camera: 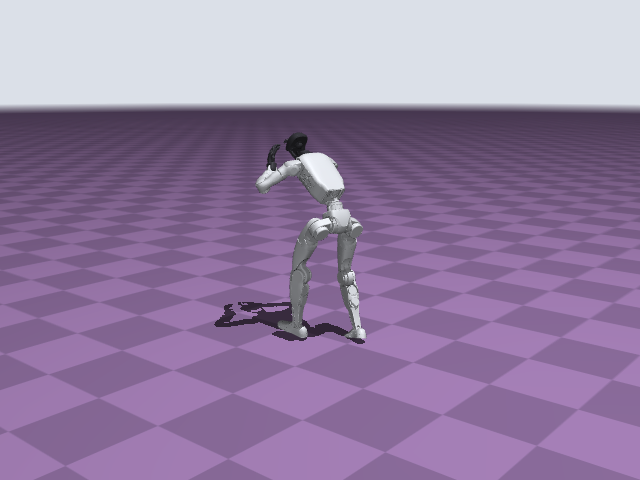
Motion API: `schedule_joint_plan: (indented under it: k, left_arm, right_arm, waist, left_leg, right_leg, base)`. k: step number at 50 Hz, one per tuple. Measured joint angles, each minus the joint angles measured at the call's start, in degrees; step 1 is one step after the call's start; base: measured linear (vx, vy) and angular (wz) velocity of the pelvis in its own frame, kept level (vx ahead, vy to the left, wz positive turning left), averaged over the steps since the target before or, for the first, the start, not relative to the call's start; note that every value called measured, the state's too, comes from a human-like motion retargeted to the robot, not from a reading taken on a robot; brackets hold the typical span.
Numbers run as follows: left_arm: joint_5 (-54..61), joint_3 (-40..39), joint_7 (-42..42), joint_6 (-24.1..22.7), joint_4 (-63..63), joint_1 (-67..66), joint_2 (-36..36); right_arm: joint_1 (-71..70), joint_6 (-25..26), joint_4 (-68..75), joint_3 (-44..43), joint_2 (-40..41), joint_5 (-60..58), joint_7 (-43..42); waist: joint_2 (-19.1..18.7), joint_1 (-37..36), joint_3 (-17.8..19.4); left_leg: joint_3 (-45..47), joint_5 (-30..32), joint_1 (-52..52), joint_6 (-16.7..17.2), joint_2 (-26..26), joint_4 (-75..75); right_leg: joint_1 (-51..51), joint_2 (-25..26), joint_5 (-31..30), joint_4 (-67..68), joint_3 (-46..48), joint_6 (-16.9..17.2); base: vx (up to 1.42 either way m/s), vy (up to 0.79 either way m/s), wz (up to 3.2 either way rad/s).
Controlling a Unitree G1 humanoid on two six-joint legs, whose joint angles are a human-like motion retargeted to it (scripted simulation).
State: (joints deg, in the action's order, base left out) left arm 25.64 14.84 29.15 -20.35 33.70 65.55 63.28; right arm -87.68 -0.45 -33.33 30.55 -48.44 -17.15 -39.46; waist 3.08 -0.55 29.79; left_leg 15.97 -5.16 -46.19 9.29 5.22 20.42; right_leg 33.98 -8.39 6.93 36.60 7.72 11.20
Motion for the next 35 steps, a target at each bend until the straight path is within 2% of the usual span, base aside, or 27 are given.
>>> schedule_joint_plan:
  k: [2,3,4,5,7,8,10,12,13,14,15,17,18,20,23,25,26,27,28,29,30,31,32,33,34,35]
  left_arm:
    - [-0.59,0.22,-0.49,0.03,0.18,-1.06,-0.85]
    - [-4.04,2.26,-1.70,-0.14,0.40,0.63,-2.93]
    - [-3.78,3.61,-1.60,-0.04,0.01,1.72,-3.18]
    - [-1.68,4.61,-0.85,0.20,-0.68,2.53,-2.51]
    - [0.24,1.85,1.06,1.57,-0.27,1.76,-0.05]
    - [0.40,1.83,1.60,1.90,0.10,2.28,0.38]
    - [-0.51,2.34,1.90,2.20,0.11,4.09,0.25]
    - [-4.61,4.65,-0.33,2.17,-0.74,5.65,-1.59]
    - [-4.26,2.29,-0.52,2.43,-0.87,3.80,-3.00]
    - [-5.26,1.27,-1.20,2.77,-0.92,2.73,-3.94]
    - [-6.94,0.90,-2.14,3.15,-0.93,2.05,-4.64]
    - [-11.42,2.41,-2.53,5.39,-1.54,2.63,-6.93]
    - [-11.89,2.34,-2.54,5.72,-1.76,2.38,-7.84]
    - [-12.22,1.60,-2.92,6.12,-1.87,1.03,-8.09]
    - [-10.29,0.06,-3.62,4.51,-1.87,-0.07,-6.26]
    - [-7.94,-0.52,-3.42,4.25,-2.26,0.66,-4.84]
    - [-4.66,-3.71,-2.44,3.99,-0.96,-1.96,-4.37]
    - [-2.48,-6.07,-2.01,3.89,0.02,-3.77,-4.06]
    - [-2.50,-6.80,-2.68,4.12,0.33,-3.96,-4.06]
    - [-2.83,-5.62,-3.52,3.61,0.21,-2.67,-4.85]
    - [-3.30,-3.49,-4.44,2.72,-0.13,-0.64,-6.03]
    - [-2.12,-5.69,-3.73,2.72,0.25,-2.00,-7.05]
    - [-1.57,-6.94,-3.53,2.85,0.44,-2.48,-7.98]
    - [-2.27,-6.31,-4.39,3.23,0.21,-1.23,-8.73]
    - [-1.48,-6.23,-4.24,2.99,0.24,-0.88,-9.60]
    - [0.05,-6.43,-3.58,2.43,0.41,-0.98,-10.52]
  right_arm:
    - [3.15,-0.90,-1.61,0.04,-3.02,0.80,-0.88]
    - [5.31,-1.87,-4.37,2.49,-11.99,2.56,-2.26]
    - [4.11,-1.48,-3.46,2.74,-11.21,2.74,-0.79]
    - [1.23,-0.43,-0.71,1.89,-5.54,2.12,2.10]
    - [3.01,-0.82,-1.06,-0.45,-4.99,1.65,1.76]
    - [2.37,-0.32,-1.12,-0.23,-5.92,1.23,2.55]
    - [-0.34,0.86,-0.72,0.96,-7.95,0.25,4.28]
    - [-4.87,3.88,2.08,3.56,-10.05,-5.24,6.07]
    - [-2.33,1.43,0.92,1.88,-9.37,-1.89,4.17]
    - [-3.43,5.19,3.01,1.94,-10.97,-10.29,4.91]
    - [-6.35,12.06,6.73,2.89,-13.71,-24.55,6.96]
    - [-13.64,23.68,13.68,7.33,-15.20,-44.57,15.81]
    - [-14.80,24.98,14.35,8.61,-14.77,-46.31,17.49]
    - [-16.18,26.16,14.94,10.20,-13.53,-47.79,19.76]
    - [-16.56,18.71,11.46,11.60,-9.66,-31.00,14.05]
    - [-18.35,15.23,11.81,11.76,-9.29,-24.42,10.92]
    - [-9.02,3.87,5.43,5.55,-5.02,-5.86,6.69]
    - [-3.11,-2.26,1.85,0.99,-2.80,3.08,4.16]
    - [-4.04,2.10,3.86,-0.29,-4.70,-7.21,5.00]
    - [-4.83,1.20,3.52,0.50,-3.89,-4.09,6.27]
    - [-5.55,-2.32,2.00,2.32,-1.72,5.75,7.76]
    - [-2.16,-3.25,0.85,-0.67,-1.67,5.43,6.15]
    - [-0.76,-1.43,1.12,-2.60,-2.86,0.14,5.15]
    - [-3.35,5.86,4.23,-2.41,-6.55,-15.08,5.41]
    - [-1.63,4.21,2.68,-2.72,-5.21,-11.73,4.35]
    - [2.24,-1.91,-1.19,-3.28,-1.38,0.91,2.65]
  waist:
    - [-1.29,-3.98,0.00]
    - [-3.27,-7.60,0.00]
    - [-3.54,-8.39,0.00]
    - [-2.95,-7.77,0.00]
    - [-1.97,-4.88,0.00]
    - [-1.42,-2.98,0.00]
    - [-0.45,1.54,0.00]
    - [-0.67,3.90,0.00]
    - [-1.67,4.60,0.00]
    - [-2.02,5.26,0.00]
    - [-2.06,5.89,0.00]
    - [-1.69,9.09,0.00]
    - [-1.54,11.03,0.00]
    - [-2.15,13.93,0.00]
    - [-2.13,15.04,0.00]
    - [-2.42,13.38,0.00]
    - [-2.52,12.69,0.00]
    - [-2.37,12.08,0.00]
    - [-1.73,11.63,0.00]
    - [-1.31,11.49,0.00]
    - [-1.00,11.51,0.00]
    - [-1.13,10.86,0.00]
    - [-1.00,10.06,0.00]
    - [-0.34,8.98,0.00]
    - [0.04,7.99,0.00]
    - [0.29,7.03,0.00]
  left_leg:
    - [-1.95,-0.77,3.79,1.33,1.25,-14.38]
    - [-4.03,0.42,3.49,0.74,1.64,-18.83]
    - [-5.42,2.25,4.80,1.23,2.13,-20.07]
    - [-6.47,4.41,6.91,2.28,2.67,-19.70]
    - [-8.24,10.14,7.77,-1.72,0.08,-15.05]
    - [-9.27,10.17,6.52,-3.93,-1.75,-11.32]
    - [-10.86,4.42,1.75,-6.01,-5.87,0.52]
    - [-11.13,-1.49,-1.44,-3.58,-7.26,9.70]
    - [-11.33,-4.32,-0.56,-3.18,-7.48,13.85]
    - [-11.32,-6.26,-0.22,-3.16,-7.79,16.63]
    - [-11.21,-7.75,-0.16,-3.32,-8.14,18.71]
    - [-11.27,-9.38,-0.68,-4.25,-10.90,22.77]
    - [-11.37,-10.52,-0.37,-4.34,-12.59,26.14]
    - [-12.17,-11.80,-0.83,-3.31,-12.79,36.49]
    - [-6.54,-1.33,-5.92,-4.07,-7.60,55.69]
    - [-4.30,4.87,-10.13,-5.41,-1.65,65.86]
    - [-5.71,3.31,-10.70,-4.88,-0.87,68.78]
    - [-6.86,1.55,-11.59,-4.15,-0.61,70.48]
    - [-7.51,-0.63,-13.12,-3.06,-1.38,69.75]
    - [-7.42,-1.68,-15.20,-2.17,-1.47,66.75]
    - [-6.95,-2.18,-17.56,-1.37,-1.24,62.63]
    - [-6.55,-2.59,-16.88,-2.19,-0.09,57.05]
    - [-5.74,-2.75,-16.28,-2.85,0.91,50.45]
    - [-4.07,-2.42,-15.80,-3.20,1.64,41.82]
    - [-2.60,-2.26,-14.17,-3.41,2.32,32.49]
    - [-1.21,-2.17,-11.96,-3.54,2.99,22.82]
  right_leg:
    - [-0.75,2.27,-1.34,3.98,-1.19,-0.39]
    - [2.44,3.08,-3.17,8.24,-1.71,-1.57]
    - [4.18,3.76,-6.38,13.67,-2.28,-2.20]
    - [5.20,4.38,-10.27,19.68,-2.87,-2.57]
    - [10.58,4.13,-14.98,32.45,-5.78,-3.86]
    - [14.16,4.76,-14.64,37.06,-7.96,-3.82]
    - [21.33,4.95,-10.32,41.82,-11.68,-3.57]
    - [26.91,4.06,-7.68,36.71,-11.84,-2.99]
    - [26.63,3.41,-6.68,31.61,-10.94,-3.18]
    - [26.69,3.08,-6.62,24.23,-10.49,-2.53]
    - [26.93,2.90,-7.04,15.70,-10.28,-1.47]
    - [25.17,1.44,-8.93,-5.57,-12.60,1.37]
    - [23.38,0.21,-8.79,-14.23,-14.52,3.05]
    - [19.78,-0.31,-9.10,-24.26,-15.63,3.80]
    - [18.15,-1.11,-15.94,-19.65,-13.49,3.76]
    - [20.05,0.68,-13.20,-8.34,-10.71,0.03]
    - [19.51,1.80,-9.22,-1.75,-9.22,-1.53]
    - [19.03,2.43,-5.80,3.77,-8.01,-2.49]
    - [18.66,2.06,-3.49,7.15,-7.36,-2.23]
    - [18.44,1.27,-2.09,8.52,-6.55,-1.96]
    - [18.31,0.25,-1.13,8.88,-5.66,-1.67]
    - [15.41,-0.32,-0.09,8.80,-3.89,-3.49]
    - [13.09,-0.99,0.50,8.45,-2.42,-4.89]
    - [11.92,-1.85,0.19,7.53,-1.55,-5.47]
    - [10.31,-2.33,-0.54,6.72,-0.93,-5.82]
    - [8.47,-2.61,-1.48,5.96,-0.42,-6.04]
  base:
    - [1.15,0.28,-1.23]
    - [1.12,0.37,-1.08]
    - [1.09,0.38,-0.89]
    - [1.10,0.38,-0.26]
    - [1.09,0.37,0.73]
    - [1.04,0.33,1.48]
    - [0.99,0.29,1.73]
    - [1.00,0.25,1.09]
    - [1.06,0.21,0.67]
    - [1.05,0.17,0.52]
    - [1.03,0.14,0.74]
    - [1.08,0.09,1.27]
    - [1.15,-0.04,1.52]
    - [1.19,-0.18,1.14]
    - [1.14,-0.09,0.12]
    - [1.10,-0.08,-0.60]
    - [1.12,-0.05,-0.62]
    - [1.09,0.01,-0.26]
    - [1.00,0.05,0.18]
    - [0.92,0.07,0.58]
    - [0.92,0.08,0.72]
    - [0.94,0.10,0.69]
    - [0.93,0.13,0.55]
    - [0.89,0.17,0.41]
    - [0.88,0.20,0.25]
    - [0.94,0.25,-0.05]
